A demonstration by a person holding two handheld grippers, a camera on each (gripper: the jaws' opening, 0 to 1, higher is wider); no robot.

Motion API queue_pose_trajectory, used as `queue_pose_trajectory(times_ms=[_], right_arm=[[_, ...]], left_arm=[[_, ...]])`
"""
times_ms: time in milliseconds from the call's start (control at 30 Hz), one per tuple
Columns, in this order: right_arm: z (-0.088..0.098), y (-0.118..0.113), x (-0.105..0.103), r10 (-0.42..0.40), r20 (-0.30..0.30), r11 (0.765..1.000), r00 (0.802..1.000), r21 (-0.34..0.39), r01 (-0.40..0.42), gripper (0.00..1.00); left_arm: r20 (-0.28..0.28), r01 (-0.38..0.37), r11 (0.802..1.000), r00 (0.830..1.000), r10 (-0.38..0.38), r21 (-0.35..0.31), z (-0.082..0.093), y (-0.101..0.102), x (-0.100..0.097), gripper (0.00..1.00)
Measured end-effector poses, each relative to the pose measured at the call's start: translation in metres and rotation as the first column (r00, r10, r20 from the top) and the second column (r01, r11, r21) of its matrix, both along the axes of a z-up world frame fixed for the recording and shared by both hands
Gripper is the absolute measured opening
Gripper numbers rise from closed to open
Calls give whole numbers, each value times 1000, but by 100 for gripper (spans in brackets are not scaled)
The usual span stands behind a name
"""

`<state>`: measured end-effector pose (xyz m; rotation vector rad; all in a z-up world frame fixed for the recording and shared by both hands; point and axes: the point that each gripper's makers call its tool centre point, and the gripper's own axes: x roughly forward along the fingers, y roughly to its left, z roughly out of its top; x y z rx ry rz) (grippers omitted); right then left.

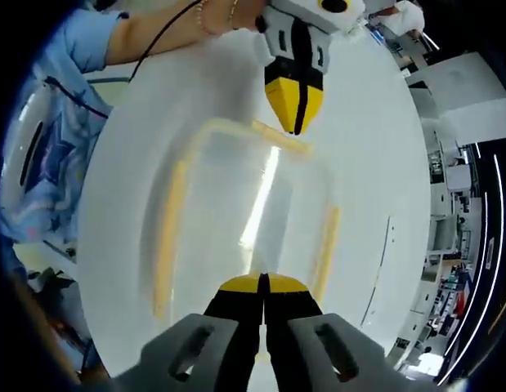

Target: Snap each plastic latch of the storage box into its locked position after aligning the lid with the box until every specified latch is closed and the lid sits flush.

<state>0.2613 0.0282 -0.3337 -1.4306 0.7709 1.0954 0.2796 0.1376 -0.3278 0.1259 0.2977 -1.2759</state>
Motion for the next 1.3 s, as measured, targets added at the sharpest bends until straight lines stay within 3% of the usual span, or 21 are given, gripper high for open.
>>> queue_pose_trajectory(times_ms=[533, 667, 1300], right_arm=[[2, 0, 0, -5, 15, 1000, 1000, 6, 5, 0], [2, 0, 1, -8, 13, 1000, 1000, 13, 8, 0], [2, 0, 2, -12, -12, 1000, 1000, 10, 12, 0]], left_arm=[[-29, 4, 1000, 1000, -5, -16, -2, -2, 1, 1], [-33, 4, 999, 999, -3, 36, -12, -2, 0, 1], [-58, 34, 999, 998, -36, -29, -12, 0, 4, 0]])
